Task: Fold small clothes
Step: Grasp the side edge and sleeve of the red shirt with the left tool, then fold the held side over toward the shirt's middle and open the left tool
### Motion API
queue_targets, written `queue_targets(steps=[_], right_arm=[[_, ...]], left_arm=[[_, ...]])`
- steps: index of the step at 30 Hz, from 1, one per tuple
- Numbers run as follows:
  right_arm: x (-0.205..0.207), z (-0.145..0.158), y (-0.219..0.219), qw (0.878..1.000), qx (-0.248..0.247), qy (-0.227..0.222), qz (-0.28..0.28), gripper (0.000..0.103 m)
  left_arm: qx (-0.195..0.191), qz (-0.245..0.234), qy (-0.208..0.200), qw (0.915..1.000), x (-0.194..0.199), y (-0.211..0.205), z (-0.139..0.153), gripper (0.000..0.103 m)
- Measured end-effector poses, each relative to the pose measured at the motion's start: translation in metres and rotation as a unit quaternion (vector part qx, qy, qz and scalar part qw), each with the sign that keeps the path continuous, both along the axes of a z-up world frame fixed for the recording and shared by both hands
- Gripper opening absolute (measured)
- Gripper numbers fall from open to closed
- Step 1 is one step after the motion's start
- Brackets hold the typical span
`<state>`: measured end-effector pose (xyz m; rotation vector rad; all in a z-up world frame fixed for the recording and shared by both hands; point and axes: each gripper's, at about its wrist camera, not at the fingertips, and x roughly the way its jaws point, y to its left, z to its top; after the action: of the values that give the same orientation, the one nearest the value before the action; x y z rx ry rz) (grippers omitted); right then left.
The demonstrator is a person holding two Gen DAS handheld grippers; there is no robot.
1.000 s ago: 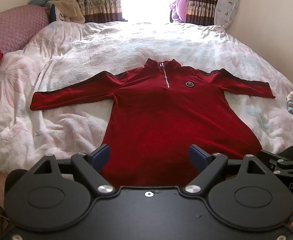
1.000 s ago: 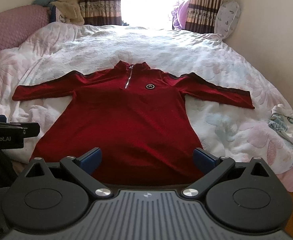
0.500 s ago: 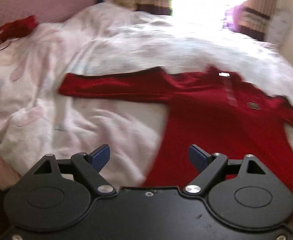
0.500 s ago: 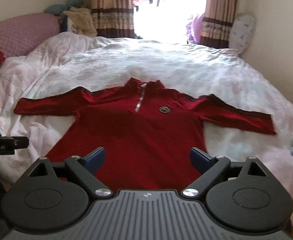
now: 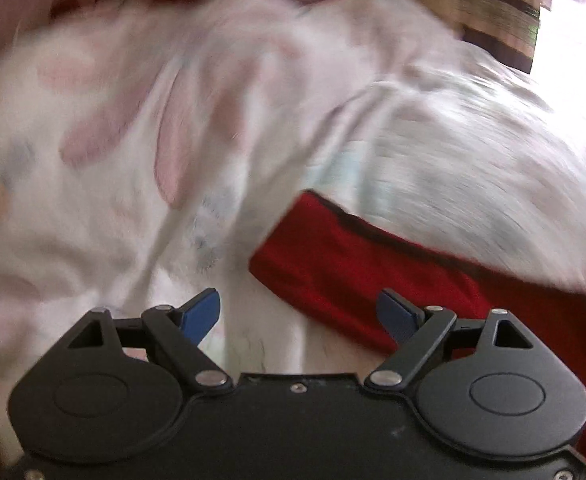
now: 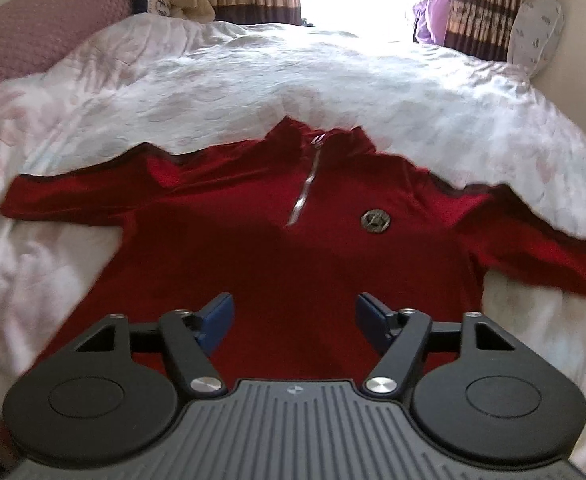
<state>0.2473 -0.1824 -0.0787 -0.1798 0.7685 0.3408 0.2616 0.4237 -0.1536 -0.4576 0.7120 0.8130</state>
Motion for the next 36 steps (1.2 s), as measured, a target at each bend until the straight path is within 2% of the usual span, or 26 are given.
queue_targets(steps=[2, 4, 6, 8, 11, 12, 15, 16, 17, 19, 20, 24, 27, 30, 31, 36], right_arm=[[0.015, -0.007, 0.001, 1.000, -0.023, -0.002, 0.006, 0.085], [0.029, -0.012, 0.000, 0.999, -0.034, -0.006, 0.003, 0.085], [0.041, -0.017, -0.003, 1.000, -0.025, -0.001, 0.005, 0.085], [0.053, -0.022, -0.005, 1.000, -0.017, 0.009, 0.014, 0.084], [0.061, -0.028, -0.008, 1.000, -0.015, 0.001, 0.007, 0.084], [0.061, -0.030, -0.009, 1.000, -0.017, 0.002, 0.007, 0.084], [0.064, -0.035, -0.013, 1.000, -0.023, 0.012, 0.008, 0.084], [0.065, -0.035, -0.014, 1.000, -0.023, 0.013, 0.007, 0.084], [0.066, -0.036, -0.014, 1.000, -0.022, 0.014, 0.008, 0.084], [0.066, -0.035, -0.014, 1.000, -0.021, 0.012, 0.010, 0.084], [0.065, -0.035, -0.014, 1.000, -0.021, 0.011, 0.012, 0.084], [0.064, -0.034, -0.013, 0.999, -0.025, 0.011, 0.017, 0.084], [0.063, -0.033, -0.012, 0.999, -0.033, 0.007, 0.020, 0.084], [0.068, -0.032, -0.013, 0.999, -0.047, 0.000, 0.009, 0.084], [0.071, -0.032, -0.015, 0.999, -0.051, 0.000, 0.002, 0.084], [0.096, -0.033, -0.038, 0.996, -0.066, 0.009, -0.057, 0.084]], left_arm=[[0.003, 0.028, -0.028, 0.9992, -0.002, 0.019, -0.020, 0.087], [-0.029, 0.031, -0.010, 0.9990, 0.012, 0.036, -0.028, 0.087], [-0.004, 0.013, -0.018, 0.9998, 0.022, 0.038, -0.029, 0.088], [0.006, 0.019, -0.003, 0.9998, 0.035, 0.044, -0.035, 0.088], [-0.045, 0.006, 0.028, 0.9986, 0.049, 0.056, -0.052, 0.088], [-0.050, 0.014, 0.033, 0.9981, 0.049, 0.057, -0.056, 0.087], [-0.021, 0.017, 0.048, 0.9985, 0.047, 0.053, -0.060, 0.081], [-0.013, 0.009, 0.053, 0.9985, 0.050, 0.052, -0.060, 0.062], [-0.011, 0.001, 0.051, 0.9986, 0.049, 0.050, -0.059, 0.028], [-0.019, 0.002, 0.031, 0.9993, 0.047, 0.049, -0.052, 0.013], [-0.006, 0.007, 0.027, 0.9996, 0.044, 0.046, -0.048, 0.010], [0.038, -0.003, 0.012, 0.9992, 0.038, 0.031, -0.027, 0.008], [0.067, -0.006, 0.018, 0.9976, 0.035, 0.011, -0.012, 0.005], [0.147, -0.052, 0.032, 0.9873, 0.050, -0.029, 0.012, 0.005], [0.157, -0.063, 0.029, 0.9851, 0.053, -0.040, 0.019, 0.005], [0.127, -0.125, -0.016, 0.9838, 0.080, -0.094, 0.060, 0.005]])
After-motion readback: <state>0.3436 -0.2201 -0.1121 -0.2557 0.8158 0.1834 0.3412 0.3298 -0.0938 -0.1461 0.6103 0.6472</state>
